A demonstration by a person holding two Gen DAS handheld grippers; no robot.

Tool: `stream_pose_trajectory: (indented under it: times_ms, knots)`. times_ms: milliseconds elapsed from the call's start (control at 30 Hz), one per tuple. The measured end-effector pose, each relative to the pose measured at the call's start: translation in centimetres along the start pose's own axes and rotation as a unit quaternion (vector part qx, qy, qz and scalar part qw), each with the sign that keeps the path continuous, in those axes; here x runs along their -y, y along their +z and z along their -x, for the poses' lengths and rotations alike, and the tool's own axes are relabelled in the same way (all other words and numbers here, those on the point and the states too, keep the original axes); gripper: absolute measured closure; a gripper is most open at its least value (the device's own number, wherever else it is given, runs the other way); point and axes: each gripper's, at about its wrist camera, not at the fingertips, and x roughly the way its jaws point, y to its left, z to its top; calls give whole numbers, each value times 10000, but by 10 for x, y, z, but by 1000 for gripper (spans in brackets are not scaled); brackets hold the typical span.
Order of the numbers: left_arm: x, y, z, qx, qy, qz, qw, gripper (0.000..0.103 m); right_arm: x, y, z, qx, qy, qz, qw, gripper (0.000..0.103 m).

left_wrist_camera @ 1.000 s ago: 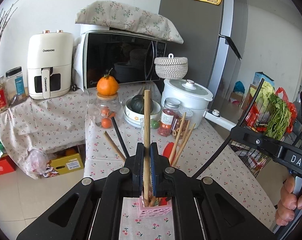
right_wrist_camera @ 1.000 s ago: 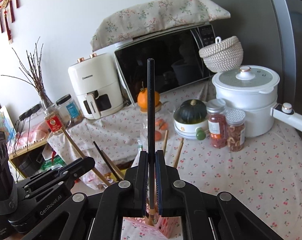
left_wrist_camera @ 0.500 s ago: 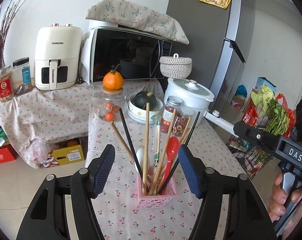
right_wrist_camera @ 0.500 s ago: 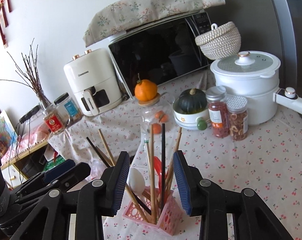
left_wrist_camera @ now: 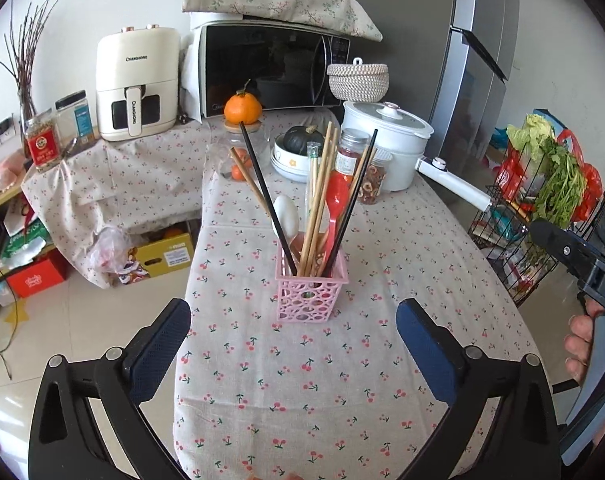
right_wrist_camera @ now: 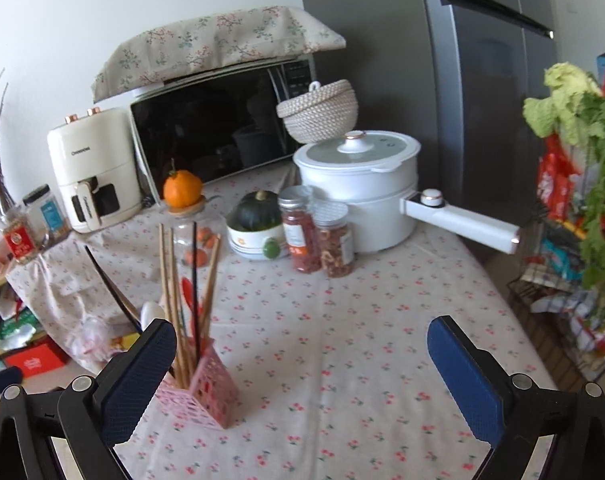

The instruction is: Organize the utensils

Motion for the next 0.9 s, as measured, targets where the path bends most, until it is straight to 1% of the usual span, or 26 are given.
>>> stream_pose_trajectory:
  times_ms: [67, 167, 267, 367, 500, 667, 800, 900]
  knots:
    - [9, -7, 8, 49, 28, -105, 9999, 0, 4, -8, 8, -100, -174, 46, 9998, 0]
    - [22, -13, 16, 144, 36, -253, 9996, 0, 9, -19, 19, -116, -436, 76, 9990, 0]
    - [32, -16, 17, 232, 56, -371, 9990, 0, 16, -28, 25, -92, -534, -36, 9985, 0]
    - [39, -18, 15, 269, 118, -450, 9986, 0, 21, -31, 23, -101, -514, -150, 9985, 0]
    - [40, -19, 7, 186, 94, -420, 9989, 0, 19, -34, 14, -167, -585, -119, 9981, 0]
    - [37, -17, 2, 162, 52, -354, 9992, 0, 13, -36, 6, -300, -502, -65, 9983, 0]
    - [31, -15, -2, 143, 82, -271, 9995, 0, 9, -38, 2, -365, -371, -56, 9986, 0]
    - [27, -14, -6, 87, 128, -217, 9996, 0, 4, -39, 0, -385, -374, -5, 9986, 0]
